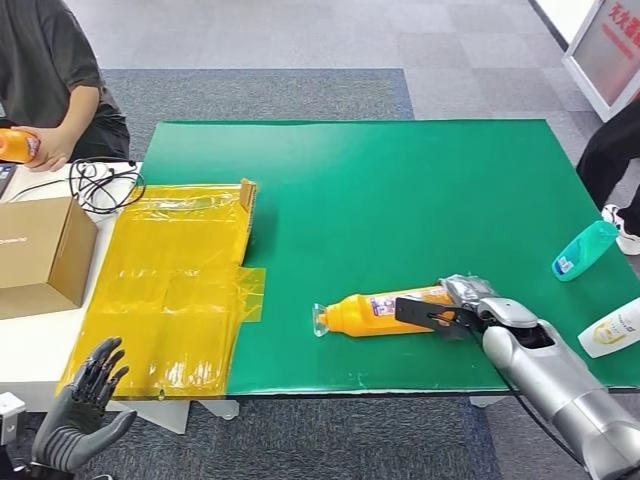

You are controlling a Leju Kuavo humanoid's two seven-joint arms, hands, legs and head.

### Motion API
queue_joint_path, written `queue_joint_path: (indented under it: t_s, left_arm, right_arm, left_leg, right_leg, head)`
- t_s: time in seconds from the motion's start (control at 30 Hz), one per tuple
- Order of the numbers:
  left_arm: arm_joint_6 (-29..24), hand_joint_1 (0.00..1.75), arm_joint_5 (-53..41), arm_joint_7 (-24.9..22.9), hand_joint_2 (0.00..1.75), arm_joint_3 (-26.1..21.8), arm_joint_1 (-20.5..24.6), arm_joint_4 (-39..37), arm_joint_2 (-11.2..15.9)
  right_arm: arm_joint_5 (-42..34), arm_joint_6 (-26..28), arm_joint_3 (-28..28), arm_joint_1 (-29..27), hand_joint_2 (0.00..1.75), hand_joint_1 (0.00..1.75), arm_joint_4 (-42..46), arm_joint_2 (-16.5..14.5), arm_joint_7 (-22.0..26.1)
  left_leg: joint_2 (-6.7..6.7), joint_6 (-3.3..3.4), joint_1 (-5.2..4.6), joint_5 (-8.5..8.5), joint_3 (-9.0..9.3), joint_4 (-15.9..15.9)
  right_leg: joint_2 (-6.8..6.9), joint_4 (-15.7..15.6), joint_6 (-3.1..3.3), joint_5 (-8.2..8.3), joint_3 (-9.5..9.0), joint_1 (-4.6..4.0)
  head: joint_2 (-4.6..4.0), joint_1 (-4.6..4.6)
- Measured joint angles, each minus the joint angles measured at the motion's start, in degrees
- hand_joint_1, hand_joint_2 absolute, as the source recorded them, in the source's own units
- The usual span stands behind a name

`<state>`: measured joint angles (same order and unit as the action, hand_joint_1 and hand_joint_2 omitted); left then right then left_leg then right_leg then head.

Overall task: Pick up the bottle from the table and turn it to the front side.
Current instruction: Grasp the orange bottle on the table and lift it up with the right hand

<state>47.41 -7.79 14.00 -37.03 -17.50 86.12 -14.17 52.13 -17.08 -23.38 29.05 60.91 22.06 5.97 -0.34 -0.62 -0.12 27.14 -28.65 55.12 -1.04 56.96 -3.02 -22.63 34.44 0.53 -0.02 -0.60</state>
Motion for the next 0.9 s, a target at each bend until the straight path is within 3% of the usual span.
queue_joint_path:
  t_s: [0.17,0.3,0.43,0.6,0.73,0.9]
  left_arm:
    - [0.3,0.0,0.1,-1.1,1.75,0.0,-0.7,0.5,-0.7]
    - [1.0,0.0,0.2,-1.7,1.75,-0.1,-1.1,1.9,-2.1]
    - [0.5,0.0,-0.4,-1.5,1.75,-0.1,-0.9,3.3,-3.8]
    - [0.0,0.0,-0.4,0.1,1.75,1.7,-0.4,4.0,-4.4]
    - [-2.8,0.0,1.2,1.5,1.75,5.4,0.2,3.8,-3.2]
    - [-11.2,0.0,5.5,0.4,1.75,12.8,2.6,3.4,-0.1]
  right_arm:
    - [-2.4,4.0,1.3,-5.4,1.75,1.75,7.4,1.7,-1.1]
    - [-2.3,7.5,4.7,-11.8,1.75,1.75,15.7,0.3,-1.4]
    - [-5.3,10.1,10.2,-16.9,1.75,1.75,23.7,-5.2,-0.8]
    - [-16.9,8.3,15.7,-20.0,1.75,1.75,30.2,-13.7,0.0]
    - [-24.7,6.7,17.7,-20.2,1.75,1.75,31.2,-19.2,0.0]
    - [-33.9,6.3,17.4,-20.3,1.75,1.75,30.4,-24.1,0.4]
  left_leg:
    - [0.0,0.0,0.02,0.03,-0.06,0.0]
    - [-0.08,0.01,0.05,0.04,-0.27,0.0]
    - [-0.08,-0.01,0.07,0.03,-0.31,0.0]
    - [-0.09,-0.04,0.07,-0.02,-0.29,0.0]
    - [-0.09,-0.05,0.06,-0.07,-0.28,0.0]
    - [-0.1,-0.05,0.06,-0.07,-0.28,0.0]
  right_leg:
    - [0.0,0.0,0.0,-0.03,0.06,-0.01]
    - [0.07,0.0,0.01,-0.03,0.17,0.0]
    - [0.08,0.0,0.02,-0.03,0.23,-0.02]
    - [0.11,0.0,0.02,-0.02,0.24,-0.05]
    - [0.11,0.0,0.03,-0.01,0.23,-0.05]
    - [0.12,0.0,0.03,-0.01,0.23,-0.04]
  head:
    - [0.0,0.0]
    - [0.0,0.01]
    - [0.0,0.01]
    - [0.0,0.02]
    - [0.0,0.0]
    - [0.0,0.02]
